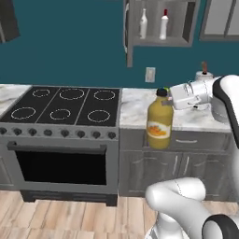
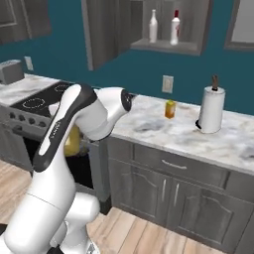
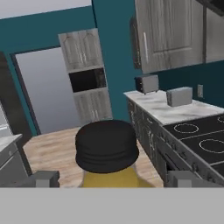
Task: Sort all alcoholic drinks to one cabinet, and non-alcoholic drinks to the other.
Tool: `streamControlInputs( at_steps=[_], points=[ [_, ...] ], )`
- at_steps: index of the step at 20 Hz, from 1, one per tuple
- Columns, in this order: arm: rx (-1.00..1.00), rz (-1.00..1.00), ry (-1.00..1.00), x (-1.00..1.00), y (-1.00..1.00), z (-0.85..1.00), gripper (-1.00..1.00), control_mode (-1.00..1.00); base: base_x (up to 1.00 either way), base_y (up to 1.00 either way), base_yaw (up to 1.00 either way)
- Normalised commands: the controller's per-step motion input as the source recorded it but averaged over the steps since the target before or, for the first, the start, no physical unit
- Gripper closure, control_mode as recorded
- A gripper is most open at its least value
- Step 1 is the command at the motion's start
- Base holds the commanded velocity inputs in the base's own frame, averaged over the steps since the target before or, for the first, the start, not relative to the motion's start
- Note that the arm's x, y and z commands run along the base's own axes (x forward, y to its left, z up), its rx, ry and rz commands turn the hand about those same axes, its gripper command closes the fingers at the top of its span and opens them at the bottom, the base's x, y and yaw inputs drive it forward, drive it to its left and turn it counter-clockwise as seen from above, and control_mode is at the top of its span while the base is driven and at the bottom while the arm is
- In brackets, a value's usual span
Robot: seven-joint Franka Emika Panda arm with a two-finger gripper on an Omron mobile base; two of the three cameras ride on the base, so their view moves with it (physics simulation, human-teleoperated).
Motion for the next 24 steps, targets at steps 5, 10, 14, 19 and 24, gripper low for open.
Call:
streamControlInputs(
  at_steps=[5, 10, 14, 19, 24],
  points=[
    [0.0, 0.0, 0.0, 0.0, 0.0, 0.0, 1.0, 1.0, -0.27, -0.01, 0.57],
    [0.0, 0.0, 0.0, 0.0, 0.0, 0.0, 1.0, 1.0, -0.28, 0.0, 0.61],
    [0.0, 0.0, 0.0, 0.0, 0.0, 0.0, 1.0, 1.0, -0.04, 0.16, 0.49],
    [0.0, 0.0, 0.0, 0.0, 0.0, 0.0, 1.0, 1.0, 0.21, 0.47, 0.38],
    [0.0, 0.0, 0.0, 0.0, 0.0, 0.0, 1.0, 1.0, 0.76, 0.58, 0.28]
  ],
)
